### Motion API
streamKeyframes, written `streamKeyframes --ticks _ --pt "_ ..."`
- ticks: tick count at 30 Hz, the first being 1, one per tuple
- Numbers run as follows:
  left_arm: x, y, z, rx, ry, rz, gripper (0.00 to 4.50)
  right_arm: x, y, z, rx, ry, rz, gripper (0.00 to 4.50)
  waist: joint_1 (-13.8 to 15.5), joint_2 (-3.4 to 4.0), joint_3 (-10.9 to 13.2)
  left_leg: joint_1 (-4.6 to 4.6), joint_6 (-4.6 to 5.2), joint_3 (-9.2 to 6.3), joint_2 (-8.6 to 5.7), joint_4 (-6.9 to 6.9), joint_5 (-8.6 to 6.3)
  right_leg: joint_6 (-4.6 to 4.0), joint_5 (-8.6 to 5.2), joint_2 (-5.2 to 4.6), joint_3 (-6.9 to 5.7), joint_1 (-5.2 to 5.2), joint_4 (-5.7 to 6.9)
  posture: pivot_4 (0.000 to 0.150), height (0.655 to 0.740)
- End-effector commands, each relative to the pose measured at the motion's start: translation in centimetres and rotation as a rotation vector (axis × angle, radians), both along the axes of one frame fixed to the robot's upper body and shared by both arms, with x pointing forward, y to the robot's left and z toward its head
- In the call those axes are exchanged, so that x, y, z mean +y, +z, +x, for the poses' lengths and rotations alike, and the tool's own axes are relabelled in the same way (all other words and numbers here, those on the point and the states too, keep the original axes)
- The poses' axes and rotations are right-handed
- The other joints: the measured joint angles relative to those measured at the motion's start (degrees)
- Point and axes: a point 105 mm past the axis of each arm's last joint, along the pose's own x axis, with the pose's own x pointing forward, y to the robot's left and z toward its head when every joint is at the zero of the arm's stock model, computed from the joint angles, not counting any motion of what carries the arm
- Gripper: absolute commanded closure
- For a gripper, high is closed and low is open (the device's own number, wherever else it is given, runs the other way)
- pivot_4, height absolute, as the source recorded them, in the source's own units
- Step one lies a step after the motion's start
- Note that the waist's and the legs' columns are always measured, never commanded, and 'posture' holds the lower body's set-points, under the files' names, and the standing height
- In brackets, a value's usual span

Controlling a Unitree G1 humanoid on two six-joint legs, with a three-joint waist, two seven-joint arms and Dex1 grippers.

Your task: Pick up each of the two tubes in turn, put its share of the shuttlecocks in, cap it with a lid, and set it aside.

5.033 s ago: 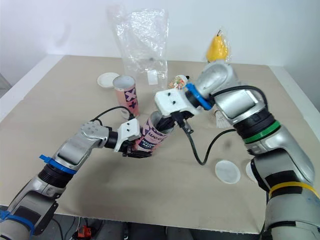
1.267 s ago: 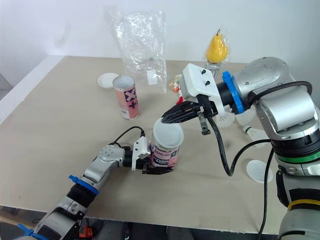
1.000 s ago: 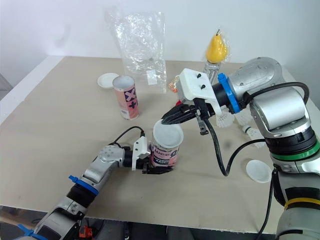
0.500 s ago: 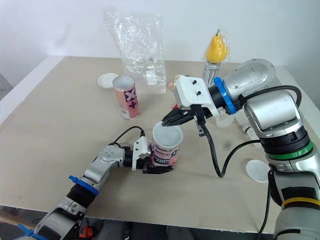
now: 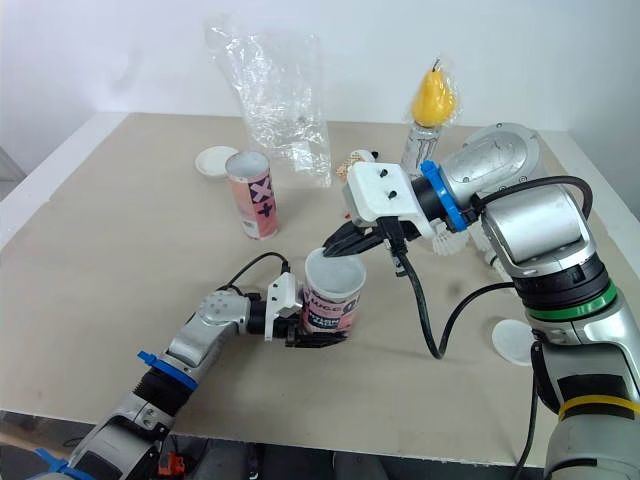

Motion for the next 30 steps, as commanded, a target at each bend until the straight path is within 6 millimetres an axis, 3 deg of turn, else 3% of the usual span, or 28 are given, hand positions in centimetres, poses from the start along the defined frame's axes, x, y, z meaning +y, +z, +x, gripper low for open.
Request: streamKeyframes --ticks 1,3,4,6,11,21,23,25,26,27,30 --pt "0.4 -1.2 0.1 0.046 0.036 0.023 1.51 -0.1 0.4 0.0 -0.024 0.019 -0.021 4.43 0.0 0.0 0.0 0.01 0.0 0.0 0.0 0.0 0.0 0.0 0.0 0.0 0.0 0.0 0.0 0.15 0.74" --pt "0.4 -1.2 0.1 0.047 0.037 0.024 1.51 -0.1 0.3 -0.1 -0.01 0.018 -0.027 4.43 0.0 0.0 0.0 0.01 0.0 -0.01 0.0 0.0 0.0 0.0 0.0 0.0 0.0 0.01 0.0 0.15 0.74" --pt "0.4 -1.2 0.1 0.048 0.037 0.025 1.51 -0.2 0.3 -0.1 -0.004 0.016 -0.029 4.16 0.0 0.0 0.0 0.02 0.0 -0.01 0.0 0.0 0.0 0.0 0.0 0.0 0.0 0.01 0.0 0.15 0.74" --pt "0.4 -1.2 0.1 0.049 0.037 0.025 1.51 -0.2 0.2 -0.2 0.007 0.014 -0.032 3.53 0.0 0.0 0.0 0.03 0.0 0.0 0.0 0.01 0.0 0.0 0.0 0.0 0.0 0.02 0.0 0.15 0.74" --pt "0.4 -1.2 0.0 0.053 0.036 0.024 1.51 -0.2 0.7 -0.2 -0.004 0.01 -0.001 1.49 0.0 0.01 0.0 0.05 0.0 -0.01 0.0 0.01 0.0 -0.01 0.01 0.0 0.0 0.02 0.0 0.15 0.74" --pt "0.5 -1.2 0.0 0.056 0.04 0.024 1.51 -1.0 6.4 -0.4 0.126 -0.129 0.403 1.49 -0.1 0.01 0.0 0.0 0.0 -0.01 0.0 -0.01 0.0 -0.03 0.01 0.0 0.01 0.0 0.0 0.15 0.74" --pt "0.6 -1.1 0.0 0.056 0.042 0.022 1.51 -1.4 6.4 -1.1 0.17 -0.139 0.445 1.49 0.0 0.0 0.0 0.0 0.0 -0.06 0.0 -0.04 0.0 -0.06 0.0 0.0 -0.03 0.01 0.0 0.15 0.74" --pt "0.6 -1.1 0.1 0.056 0.042 0.022 1.51 -1.5 5.7 -1.8 0.217 -0.143 0.462 2.02 -0.1 -0.01 0.0 0.0 0.0 -0.06 0.0 -0.06 0.0 -0.08 0.0 0.0 -0.03 0.02 -0.01 0.15 0.74" --pt "0.6 -1.1 0.1 0.056 0.043 0.022 1.51 -1.5 5.4 -2.0 0.238 -0.146 0.471 2.5 -0.1 0.0 0.0 0.0 0.0 -0.09 0.0 -0.07 0.0 -0.07 -0.01 0.0 -0.05 0.04 -0.01 0.15 0.74" --pt "0.6 -1.1 0.1 0.056 0.042 0.023 1.51 -1.4 4.9 -2.4 0.264 -0.143 0.47 2.65 -0.1 0.0 0.0 0.0 0.0 -0.08 0.0 -0.07 0.0 -0.06 -0.02 0.0 -0.04 0.03 -0.01 0.15 0.74" --pt "0.6 -1.1 0.2 0.055 0.041 0.024 1.51 -1.0 3.7 -3.1 0.314 -0.145 0.463 3.97 -0.2 0.02 0.0 0.0 0.0 -0.08 0.0 -0.06 0.0 -0.04 -0.02 0.01 -0.05 0.02 0.0 0.15 0.74"
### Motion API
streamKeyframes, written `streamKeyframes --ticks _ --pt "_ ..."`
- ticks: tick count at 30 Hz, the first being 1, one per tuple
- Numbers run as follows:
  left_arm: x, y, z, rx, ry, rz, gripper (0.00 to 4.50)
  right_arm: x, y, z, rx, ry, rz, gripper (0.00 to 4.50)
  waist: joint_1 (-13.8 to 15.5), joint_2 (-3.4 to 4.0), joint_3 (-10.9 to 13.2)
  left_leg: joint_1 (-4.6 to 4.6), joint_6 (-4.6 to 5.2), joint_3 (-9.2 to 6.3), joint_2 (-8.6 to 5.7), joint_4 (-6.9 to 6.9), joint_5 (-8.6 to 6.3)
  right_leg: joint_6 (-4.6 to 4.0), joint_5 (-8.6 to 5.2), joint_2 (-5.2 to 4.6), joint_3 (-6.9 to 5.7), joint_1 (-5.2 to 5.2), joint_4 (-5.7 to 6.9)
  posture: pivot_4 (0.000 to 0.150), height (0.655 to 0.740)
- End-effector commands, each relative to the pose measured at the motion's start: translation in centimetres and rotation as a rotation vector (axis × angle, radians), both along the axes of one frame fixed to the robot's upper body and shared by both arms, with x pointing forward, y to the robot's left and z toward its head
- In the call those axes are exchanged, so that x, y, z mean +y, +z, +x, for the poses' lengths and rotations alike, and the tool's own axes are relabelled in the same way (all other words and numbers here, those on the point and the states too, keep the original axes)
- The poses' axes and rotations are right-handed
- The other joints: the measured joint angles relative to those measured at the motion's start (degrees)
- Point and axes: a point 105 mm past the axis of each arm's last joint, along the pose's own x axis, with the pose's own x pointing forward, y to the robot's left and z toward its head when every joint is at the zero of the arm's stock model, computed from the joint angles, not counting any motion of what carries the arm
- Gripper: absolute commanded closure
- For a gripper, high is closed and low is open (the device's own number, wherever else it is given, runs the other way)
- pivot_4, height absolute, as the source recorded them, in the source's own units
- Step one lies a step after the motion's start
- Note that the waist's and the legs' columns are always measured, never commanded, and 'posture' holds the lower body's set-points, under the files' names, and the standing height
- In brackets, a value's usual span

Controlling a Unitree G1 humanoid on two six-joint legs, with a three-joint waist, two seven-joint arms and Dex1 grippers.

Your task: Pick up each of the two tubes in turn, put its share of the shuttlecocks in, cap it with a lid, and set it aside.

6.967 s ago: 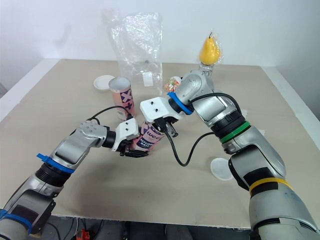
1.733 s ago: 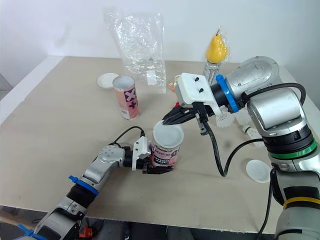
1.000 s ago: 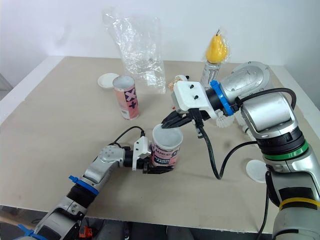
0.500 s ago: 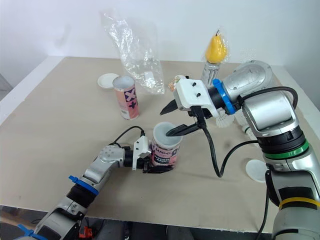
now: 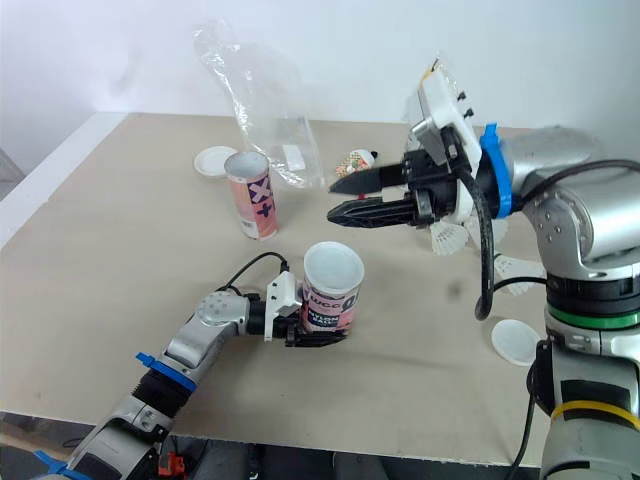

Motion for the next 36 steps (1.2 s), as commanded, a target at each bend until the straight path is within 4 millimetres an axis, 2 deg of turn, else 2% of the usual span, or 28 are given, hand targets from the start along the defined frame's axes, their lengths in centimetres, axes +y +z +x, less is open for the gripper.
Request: streamKeyframes --ticks 1,2,16,26,36 --pt "0.5 -1.1 0.2 0.041 0.023 0.028 1.51 0.6 0.0 -1.4 -0.009 0.021 0.016 4.33 -0.1 0.01 0.0 0.0 0.0 0.0 0.0 0.01 0.0 0.01 0.0 0.0 0.0 0.0 0.01 0.15 0.74" --pt "0.5 -1.1 0.2 0.041 0.022 0.028 1.51 0.7 -0.6 -1.3 0.001 0.017 0.002 4.45 -0.1 0.01 0.0 0.0 0.01 0.0 0.0 0.0 0.01 0.01 0.01 0.0 0.0 0.0 0.0 0.15 0.74" --pt "0.8 -1.3 0.2 0.044 0.037 0.035 1.51 1.5 -6.0 -0.1 0.033 0.012 -0.219 4.45 -0.2 0.0 0.0 0.03 0.02 -0.01 0.0 0.01 0.01 0.03 0.0 0.01 -0.01 -0.01 0.0 0.15 0.74" --pt "0.9 -1.3 0.3 0.046 0.049 0.033 1.51 1.5 -7.9 0.5 0.009 0.033 -0.339 4.45 -0.2 0.0 -0.1 0.11 0.02 -0.01 0.06 0.01 0.01 -0.01 0.02 0.07 -0.01 0.03 0.0 0.15 0.74" --pt "0.8 -1.1 0.5 0.041 0.057 0.025 1.51 2.1 -9.1 0.4 0.032 0.055 -0.366 4.45 -0.3 -0.05 -0.1 0.5 0.01 0.0 0.08 -0.04 0.01 -0.33 -0.15 0.07 0.0 0.24 0.0 0.15 0.74"
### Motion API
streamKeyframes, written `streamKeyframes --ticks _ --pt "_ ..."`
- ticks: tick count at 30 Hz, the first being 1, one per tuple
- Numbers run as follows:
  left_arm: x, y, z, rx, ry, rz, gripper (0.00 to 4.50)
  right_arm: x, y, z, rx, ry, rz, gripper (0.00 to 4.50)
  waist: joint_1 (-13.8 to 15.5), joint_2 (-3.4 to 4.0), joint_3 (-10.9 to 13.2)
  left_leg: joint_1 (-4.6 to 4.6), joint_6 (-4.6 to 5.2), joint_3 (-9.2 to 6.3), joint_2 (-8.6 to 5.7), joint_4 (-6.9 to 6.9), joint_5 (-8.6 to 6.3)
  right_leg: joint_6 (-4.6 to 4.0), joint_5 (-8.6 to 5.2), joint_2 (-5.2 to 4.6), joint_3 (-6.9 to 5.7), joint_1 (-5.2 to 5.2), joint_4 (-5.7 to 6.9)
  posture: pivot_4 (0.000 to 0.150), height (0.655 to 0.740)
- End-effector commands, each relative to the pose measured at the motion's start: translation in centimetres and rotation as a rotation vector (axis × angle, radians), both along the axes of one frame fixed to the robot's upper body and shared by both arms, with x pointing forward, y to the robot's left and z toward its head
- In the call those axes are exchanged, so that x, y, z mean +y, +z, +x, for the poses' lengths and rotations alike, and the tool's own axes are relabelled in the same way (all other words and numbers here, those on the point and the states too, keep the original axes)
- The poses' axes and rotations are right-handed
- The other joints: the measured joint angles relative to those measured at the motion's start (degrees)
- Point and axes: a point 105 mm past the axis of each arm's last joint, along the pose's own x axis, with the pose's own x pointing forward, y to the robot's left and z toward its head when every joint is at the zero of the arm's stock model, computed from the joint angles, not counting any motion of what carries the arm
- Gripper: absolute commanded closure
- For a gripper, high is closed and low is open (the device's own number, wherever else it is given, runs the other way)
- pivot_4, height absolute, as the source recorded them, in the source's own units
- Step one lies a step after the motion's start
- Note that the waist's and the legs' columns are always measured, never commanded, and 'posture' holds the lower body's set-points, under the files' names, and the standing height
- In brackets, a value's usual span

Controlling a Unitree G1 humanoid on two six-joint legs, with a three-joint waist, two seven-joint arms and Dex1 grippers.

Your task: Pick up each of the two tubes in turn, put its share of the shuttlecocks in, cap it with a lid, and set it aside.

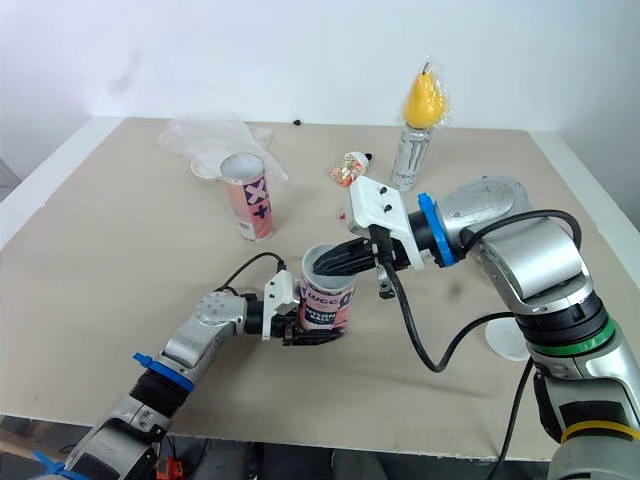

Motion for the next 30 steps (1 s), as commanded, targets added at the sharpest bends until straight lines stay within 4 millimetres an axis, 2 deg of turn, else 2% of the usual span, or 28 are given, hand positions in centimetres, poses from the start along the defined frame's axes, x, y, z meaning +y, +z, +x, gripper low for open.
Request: streamKeyframes --ticks 1,5,10,13,15,19,27,30 --pt "0.3 -0.7 0.1 0.024 0.023 0.012 1.51 0.2 -3.0 -0.2 0.096 -0.002 -0.081 4.45 0.0 -0.02 0.0 0.02 0.0 0.0 0.0 0.0 0.0 0.0 0.0 0.0 0.0 0.0 0.0 0.15 0.74" --pt "0.4 -0.7 0.2 0.022 0.026 0.012 1.51 0.0 -2.8 -0.2 0.11 -0.002 -0.07 4.45 0.0 -0.1 -0.1 0.03 0.0 0.0 0.0 -0.02 0.0 -0.01 -0.01 0.0 0.0 0.0 0.0 0.15 0.74" --pt "0.6 -0.8 0.2 0.021 0.028 0.018 1.51 -0.7 0.3 0.6 0.125 -0.055 0.043 4.45 0.0 -0.13 -0.1 0.02 0.0 0.01 0.01 -0.03 0.0 -0.03 0.0 0.0 0.01 0.09 0.0 0.15 0.74" --pt "0.7 -0.8 0.3 0.022 0.029 0.021 1.51 -2.0 0.8 0.6 0.135 -0.083 0.037 4.45 0.0 -0.13 -0.1 -0.01 0.0 0.01 0.01 -0.03 0.0 -0.04 0.0 0.0 0.01 0.08 0.0 0.15 0.74" --pt "0.7 -0.8 0.3 0.022 0.03 0.022 1.51 -2.4 0.8 0.5 0.142 -0.089 0.028 4.45 0.0 -0.16 0.0 -0.07 0.0 0.01 0.0 -0.03 0.0 -0.03 -0.01 -0.01 0.01 0.03 -0.02 0.15 0.74" --pt "0.7 -0.8 0.4 0.022 0.029 0.021 1.51 -3.0 -1.0 0.3 0.156 -0.096 -0.05 4.45 0.0 -0.19 0.0 -0.1 -0.01 0.01 0.0 -0.08 -0.01 -0.03 -0.03 -0.01 0.01 0.0 -0.05 0.15 0.74" --pt "0.6 -1.0 0.2 0.023 0.028 0.021 1.51 -1.3 -2.3 0.4 0.111 -0.046 -0.057 4.45 -0.1 -0.23 0.0 0.0 -0.03 0.02 0.0 -0.09 -0.02 -0.04 -0.04 -0.01 0.01 -0.07 -0.08 0.15 0.74" --pt "0.6 -0.9 0.3 0.021 0.031 0.02 1.51 -0.6 -1.6 0.3 0.096 -0.013 -0.031 4.45 -0.1 -0.24 -0.1 0.1 -0.04 0.02 0.01 -0.09 -0.03 -0.07 -0.02 -0.01 0.01 -0.08 -0.08 0.15 0.74"
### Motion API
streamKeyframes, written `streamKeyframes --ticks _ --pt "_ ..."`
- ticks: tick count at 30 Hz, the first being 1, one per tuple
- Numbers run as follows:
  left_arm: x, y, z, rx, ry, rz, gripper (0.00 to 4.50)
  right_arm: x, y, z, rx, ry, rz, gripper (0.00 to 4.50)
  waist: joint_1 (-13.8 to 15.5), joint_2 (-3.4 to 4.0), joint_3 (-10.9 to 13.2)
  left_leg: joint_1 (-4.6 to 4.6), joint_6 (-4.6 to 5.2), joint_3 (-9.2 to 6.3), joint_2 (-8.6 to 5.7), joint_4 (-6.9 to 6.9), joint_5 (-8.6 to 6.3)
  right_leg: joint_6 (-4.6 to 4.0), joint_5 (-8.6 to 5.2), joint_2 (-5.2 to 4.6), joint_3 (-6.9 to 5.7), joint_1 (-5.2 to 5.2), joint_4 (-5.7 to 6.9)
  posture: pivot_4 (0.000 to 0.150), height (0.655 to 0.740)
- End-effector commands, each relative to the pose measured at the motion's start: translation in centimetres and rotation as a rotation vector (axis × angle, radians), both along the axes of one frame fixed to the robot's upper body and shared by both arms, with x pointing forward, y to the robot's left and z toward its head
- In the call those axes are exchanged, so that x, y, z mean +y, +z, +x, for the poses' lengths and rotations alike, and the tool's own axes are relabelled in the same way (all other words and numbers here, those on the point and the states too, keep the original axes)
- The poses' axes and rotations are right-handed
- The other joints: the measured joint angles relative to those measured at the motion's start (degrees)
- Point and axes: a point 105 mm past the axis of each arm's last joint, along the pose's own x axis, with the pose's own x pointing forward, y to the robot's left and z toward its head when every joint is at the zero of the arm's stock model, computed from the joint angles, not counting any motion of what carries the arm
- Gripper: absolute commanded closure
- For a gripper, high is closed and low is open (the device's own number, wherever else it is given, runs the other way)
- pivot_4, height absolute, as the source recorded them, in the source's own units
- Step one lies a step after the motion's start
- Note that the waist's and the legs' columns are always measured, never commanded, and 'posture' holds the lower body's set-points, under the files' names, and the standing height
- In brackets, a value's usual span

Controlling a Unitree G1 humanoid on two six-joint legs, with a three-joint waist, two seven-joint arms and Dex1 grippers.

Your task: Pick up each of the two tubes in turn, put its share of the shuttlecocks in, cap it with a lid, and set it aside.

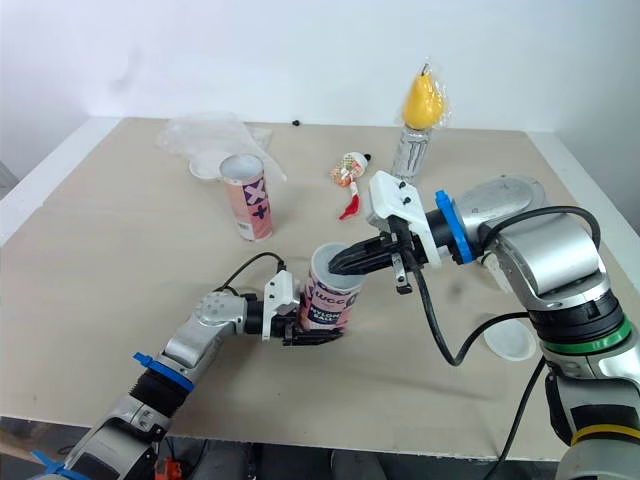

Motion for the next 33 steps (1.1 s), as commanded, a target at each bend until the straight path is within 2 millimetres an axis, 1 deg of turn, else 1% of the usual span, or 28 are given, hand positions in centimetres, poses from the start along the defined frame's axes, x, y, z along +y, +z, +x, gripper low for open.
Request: streamKeyframes --ticks 1,3,4,6,9,10,13,14,16,20,22,23,24,25,26,27,28,29,30,32,33 --pt "0.5 -0.9 0.3 0.027 0.032 0.019 1.51 1.1 -1.0 -0.2 0.038 0.033 -0.017 4.45 -0.1 0.0 0.0 0.02 0.0 0.0 0.0 0.0 0.0 0.0 0.0 0.0 0.0 0.0 0.0 0.15 0.74" --pt "0.6 -0.8 0.4 0.025 0.039 0.015 1.51 1.7 0.8 -0.3 0.027 0.054 0.039 4.45 -0.1 0.0 0.0 0.03 0.0 0.0 0.0 -0.01 0.0 -0.05 0.04 0.0 0.02 0.0 0.01 0.15 0.74" --pt "0.6 -0.8 0.4 0.024 0.041 0.013 1.51 1.9 1.4 -0.3 0.025 0.061 0.054 4.45 -0.1 0.0 0.0 0.02 0.0 0.0 0.0 -0.01 0.0 -0.06 0.06 0.0 0.02 0.0 0.01 0.15 0.74" --pt "0.8 -0.9 0.5 0.026 0.048 0.006 1.51 1.8 3.1 -0.6 0.022 0.073 0.088 4.45 0.0 0.0 0.0 -0.14 0.01 -0.01 0.0 -0.01 0.01 -0.07 0.1 0.0 0.02 -0.06 0.01 0.15 0.74" --pt "1.0 -1.0 0.5 0.027 0.054 0.0 1.51 1.4 4.5 -0.9 0.023 0.071 0.118 4.45 0.1 0.0 0.0 -0.45 0.01 -0.01 -0.01 -0.01 0.01 0.01 0.15 0.0 0.03 -0.28 0.0 0.15 0.74" --pt "1.1 -1.0 0.5 0.027 0.056 -0.001 1.51 1.3 4.9 -0.9 0.019 0.065 0.13 4.45 0.1 0.0 0.0 -0.56 0.02 -0.03 -0.01 -0.02 0.02 0.17 0.25 0.01 0.02 -0.38 0.0 0.15 0.74" --pt "1.4 -1.1 0.7 0.023 0.062 -0.004 1.51 0.1 6.7 -0.6 0.007 0.003 0.2 4.45 0.1 -0.02 0.1 -0.58 0.02 -0.07 -0.03 -0.06 0.01 0.2 0.18 0.02 0.01 -0.39 0.0 0.15 0.74" --pt "1.5 -1.2 0.7 0.023 0.063 -0.005 1.51 -0.2 7.1 -0.5 0.006 -0.011 0.215 4.45 0.1 -0.02 0.1 -0.58 0.01 -0.1 -0.03 -0.07 0.0 0.2 0.15 0.04 0.01 -0.39 0.0 0.15 0.74" --pt "1.6 -1.2 0.8 0.018 0.065 -0.004 1.51 -1.4 7.8 0.3 -0.015 -0.085 0.26 4.45 0.1 -0.02 0.1 -0.58 0.01 -0.12 -0.03 -0.09 0.0 0.19 0.14 0.05 0.01 -0.38 0.0 0.15 0.74" --pt "1.8 -1.2 0.9 0.013 0.068 -0.007 1.51 -5.0 8.1 2.2 -0.076 -0.293 0.356 4.45 0.0 -0.04 0.1 -0.57 0.01 -0.13 -0.03 -0.09 0.0 0.17 0.15 0.08 0.01 -0.39 0.01 0.15 0.74" --pt "1.9 -1.1 0.9 0.011 0.069 -0.009 1.51 -7.0 7.0 2.9 -0.071 -0.41 0.404 4.45 0.1 -0.11 0.1 -0.57 0.01 -0.15 -0.03 -0.1 0.0 0.18 0.14 0.09 0.0 -0.35 -0.01 0.15 0.74" --pt "1.9 -1.1 0.9 0.01 0.068 -0.01 1.51 -8.1 5.7 2.9 -0.057 -0.465 0.411 4.17 0.0 -0.1 0.1 -0.59 0.01 -0.16 -0.03 -0.1 0.0 0.19 0.13 0.1 0.01 -0.33 -0.02 0.15 0.74" --pt "1.9 -1.1 0.8 0.01 0.066 -0.011 1.51 -8.9 5.0 3.0 -0.074 -0.508 0.443 4.17 0.1 -0.09 0.1 -0.59 0.01 -0.13 -0.03 -0.09 0.0 0.2 0.14 0.09 0.04 -0.35 -0.01 0.15 0.74" --pt "1.9 -1.1 0.8 0.01 0.063 -0.011 1.51 -9.8 4.5 3.3 -0.073 -0.576 0.487 3.75 0.1 -0.11 0.1 -0.58 0.02 -0.16 -0.05 -0.15 0.01 0.23 0.13 0.12 0.05 -0.32 -0.03 0.15 0.74" --pt "1.9 -1.1 0.7 0.011 0.059 -0.011 1.51 -10.5 3.5 3.2 -0.084 -0.617 0.499 3.36 0.1 -0.07 0.1 -0.58 0.01 -0.22 -0.04 -0.09 0.0 0.23 0.09 0.16 0.02 -0.3 -0.01 0.15 0.74" --pt "2.0 -1.1 0.6 0.01 0.054 -0.007 1.51 -10.4 2.1 2.5 -0.073 -0.617 0.479 3.0 0.1 0.01 0.1 -0.58 0.01 -0.22 -0.04 -0.14 0.0 0.24 0.09 0.16 0.03 -0.3 -0.01 0.15 0.74" --pt "2.0 -1.1 0.6 0.009 0.051 -0.005 1.51 -10.0 0.9 1.7 -0.049 -0.605 0.472 2.42 0.1 0.06 0.1 -0.59 0.01 -0.2 -0.05 -0.15 0.0 0.25 0.09 0.16 0.05 -0.32 0.01 0.15 0.74" --pt "2.0 -1.1 0.6 0.009 0.05 -0.005 1.51 -9.3 -0.2 0.8 -0.021 -0.58 0.464 1.96 0.1 0.1 0.0 -0.59 0.02 -0.21 -0.06 -0.17 0.0 0.26 0.08 0.17 0.06 -0.33 0.02 0.15 0.74" --pt "2.0 -1.1 0.6 0.009 0.049 -0.005 1.51 -8.9 -0.8 0.3 -0.001 -0.566 0.464 1.45 0.0 0.14 0.0 -0.58 0.02 -0.23 -0.06 -0.19 0.0 0.26 0.06 0.2 0.05 -0.33 0.03 0.15 0.74" --pt "2.0 -1.1 0.6 0.009 0.046 -0.006 1.51 -7.5 -2.9 -1.3 0.051 -0.514 0.434 0.58 -0.1 0.21 0.0 -0.55 0.03 -0.25 -0.04 -0.2 -0.01 0.26 0.06 0.25 0.07 -0.33 0.06 0.15 0.74" --pt "1.9 -1.1 0.6 0.01 0.043 -0.006 1.51 -6.9 -4.1 -2.0 0.073 -0.49 0.419 0.04 -0.1 0.18 0.1 -0.54 0.03 -0.26 -0.04 -0.19 -0.01 0.26 0.06 0.25 0.07 -0.32 0.08 0.15 0.74"
